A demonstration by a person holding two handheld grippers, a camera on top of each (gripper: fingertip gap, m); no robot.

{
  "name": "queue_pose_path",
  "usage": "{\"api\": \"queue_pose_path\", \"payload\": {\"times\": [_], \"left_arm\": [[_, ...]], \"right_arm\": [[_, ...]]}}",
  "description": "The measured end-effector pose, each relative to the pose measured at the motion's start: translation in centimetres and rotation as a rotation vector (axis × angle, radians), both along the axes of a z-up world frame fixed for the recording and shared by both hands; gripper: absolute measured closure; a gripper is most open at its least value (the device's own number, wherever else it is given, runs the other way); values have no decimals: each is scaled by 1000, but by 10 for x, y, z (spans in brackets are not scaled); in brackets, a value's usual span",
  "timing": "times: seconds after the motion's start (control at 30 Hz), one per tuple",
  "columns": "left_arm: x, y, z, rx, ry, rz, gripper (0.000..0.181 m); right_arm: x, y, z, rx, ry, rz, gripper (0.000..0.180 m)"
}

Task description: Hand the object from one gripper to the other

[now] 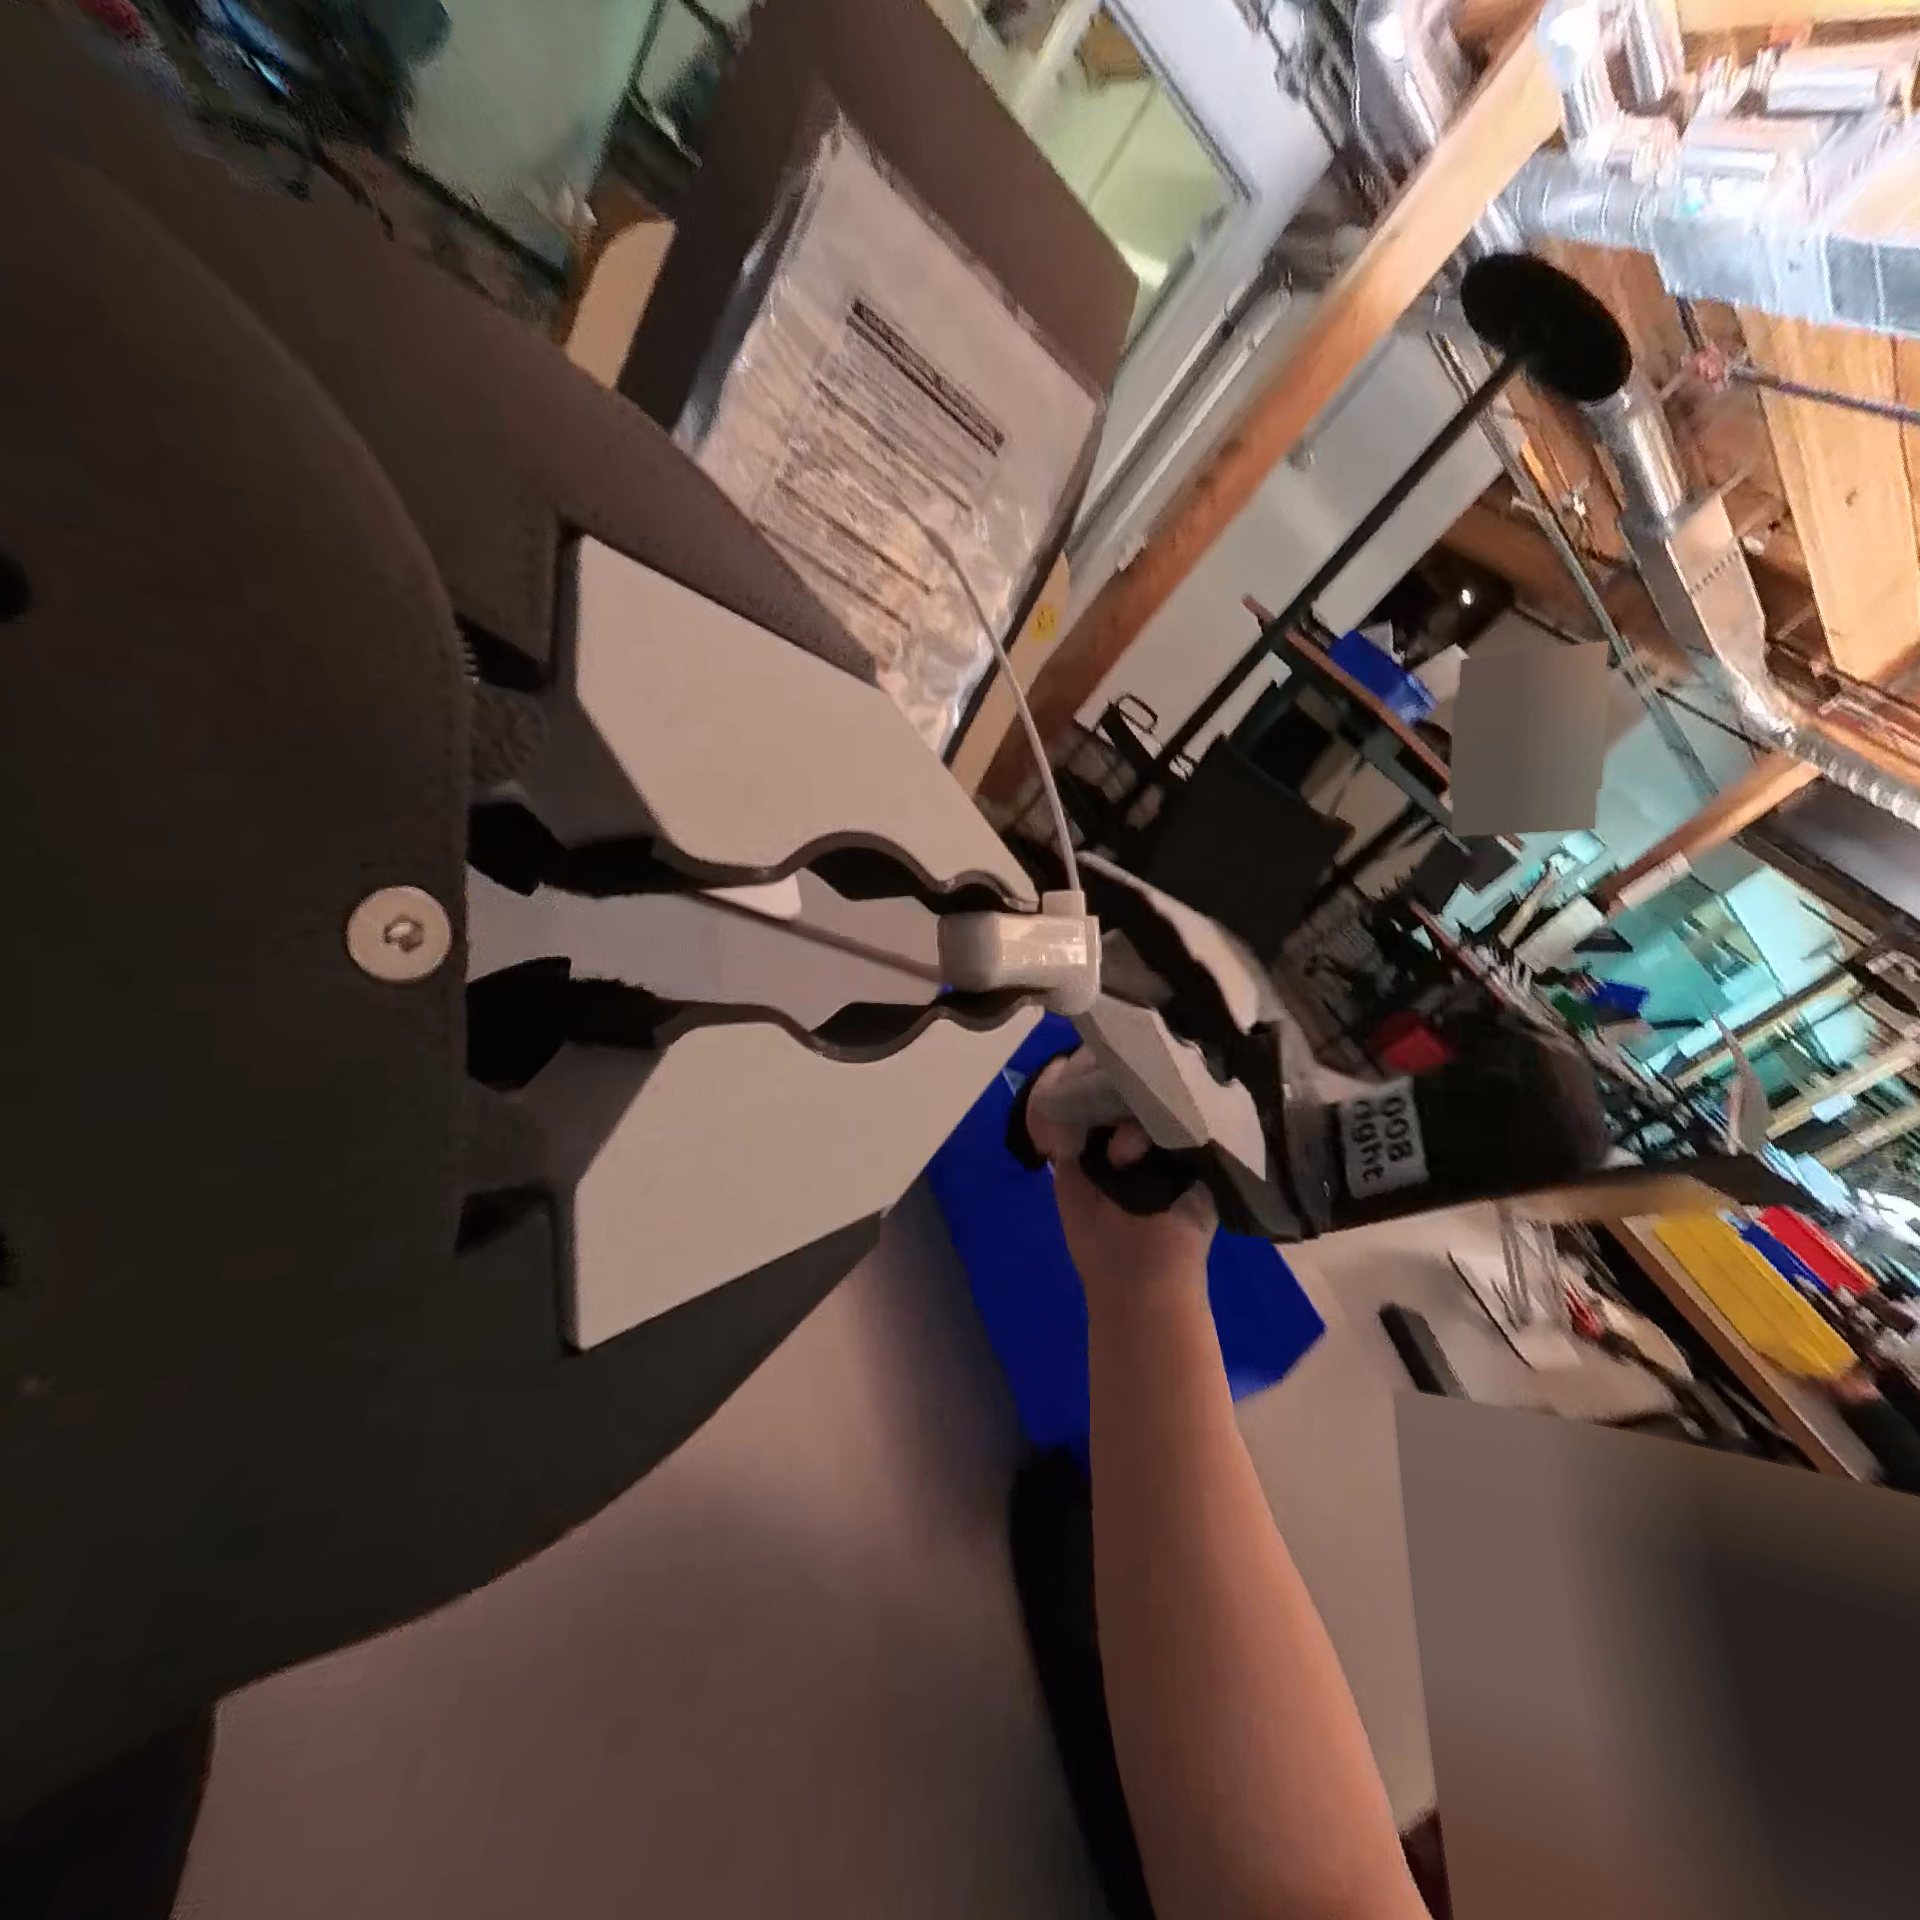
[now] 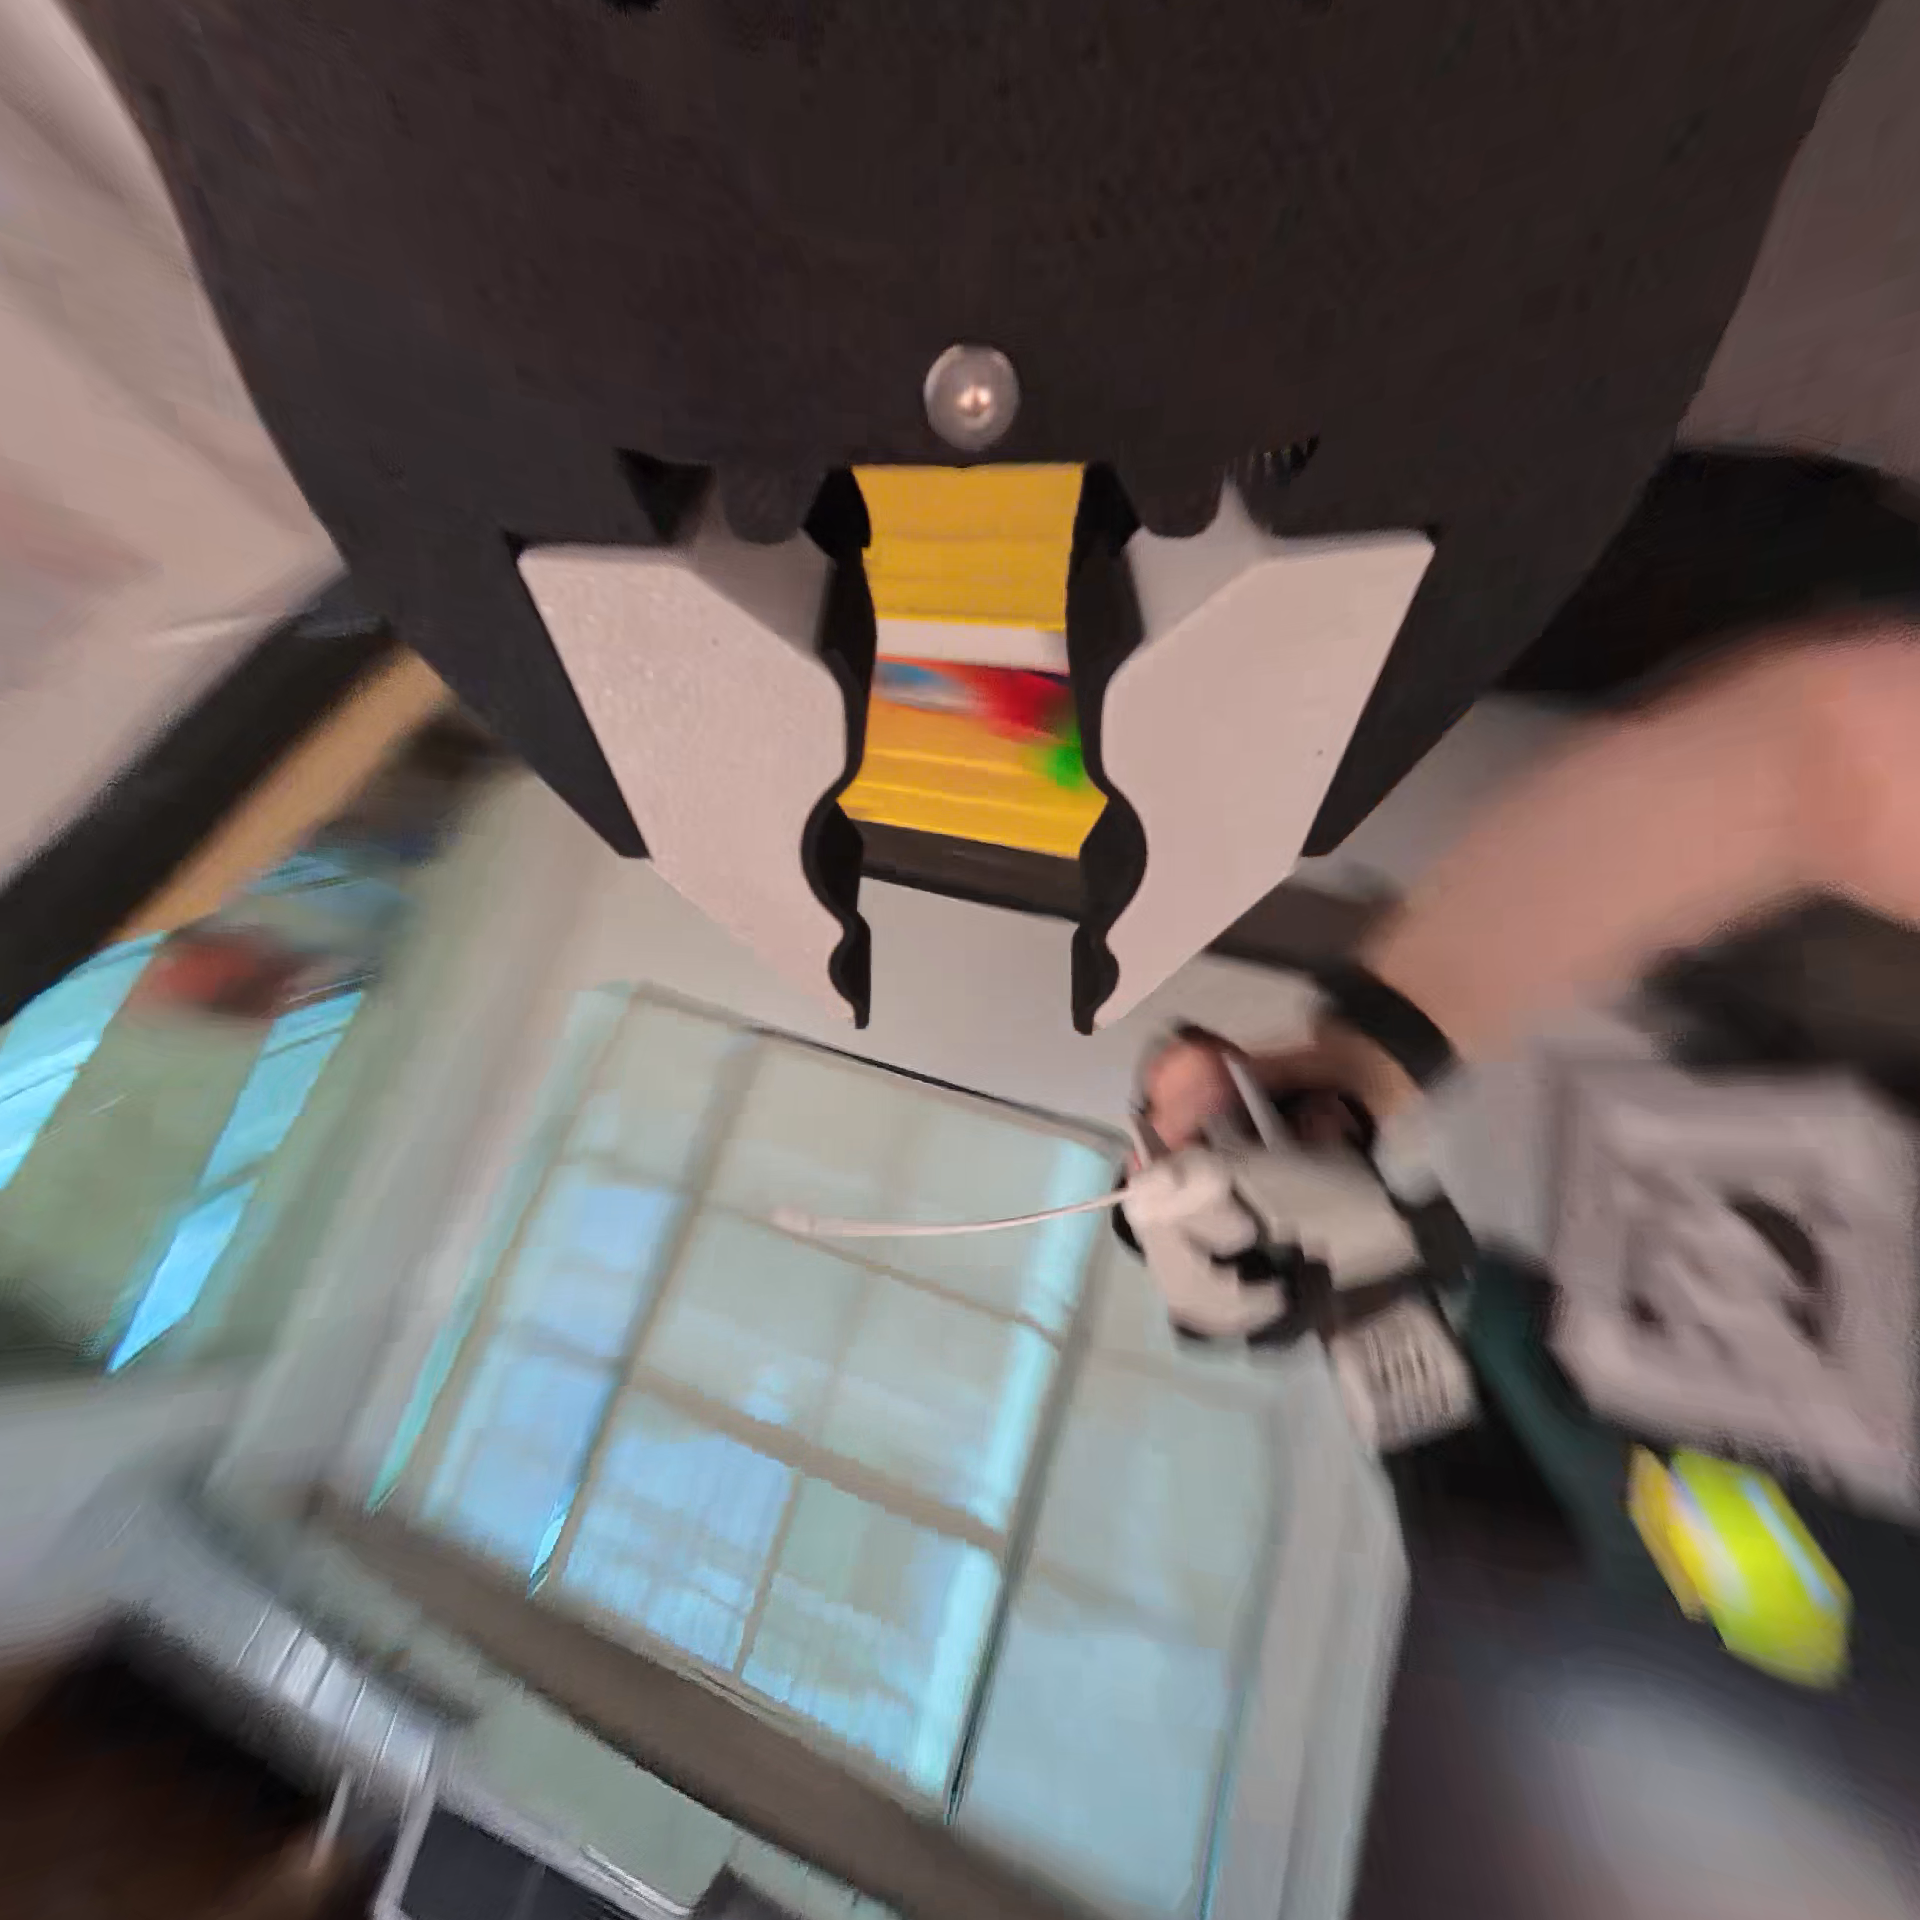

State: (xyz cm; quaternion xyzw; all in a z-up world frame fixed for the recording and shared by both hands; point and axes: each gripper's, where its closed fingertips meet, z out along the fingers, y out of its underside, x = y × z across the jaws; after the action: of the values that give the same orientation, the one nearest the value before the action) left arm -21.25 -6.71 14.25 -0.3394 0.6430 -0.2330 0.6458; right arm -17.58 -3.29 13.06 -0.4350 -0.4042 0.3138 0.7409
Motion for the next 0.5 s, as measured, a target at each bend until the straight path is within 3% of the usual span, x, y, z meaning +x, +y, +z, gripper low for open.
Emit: {"api": "queue_pose_path", "payload": {"times": [0.13, 0.23, 0.5], "left_arm": [[-4, -17, -8, -99, 57, -119, 169], [-5, -30, -15, -167, 110, -200, 169], [-4, -46, -27, -189, 191, -275, 169]], "right_arm": [[-16, -17, 2, 444, -325, -367, 142], [-26, -21, 5, 678, -464, -575, 142], [-42, -28, 6, 767, -470, -602, 152]]}}
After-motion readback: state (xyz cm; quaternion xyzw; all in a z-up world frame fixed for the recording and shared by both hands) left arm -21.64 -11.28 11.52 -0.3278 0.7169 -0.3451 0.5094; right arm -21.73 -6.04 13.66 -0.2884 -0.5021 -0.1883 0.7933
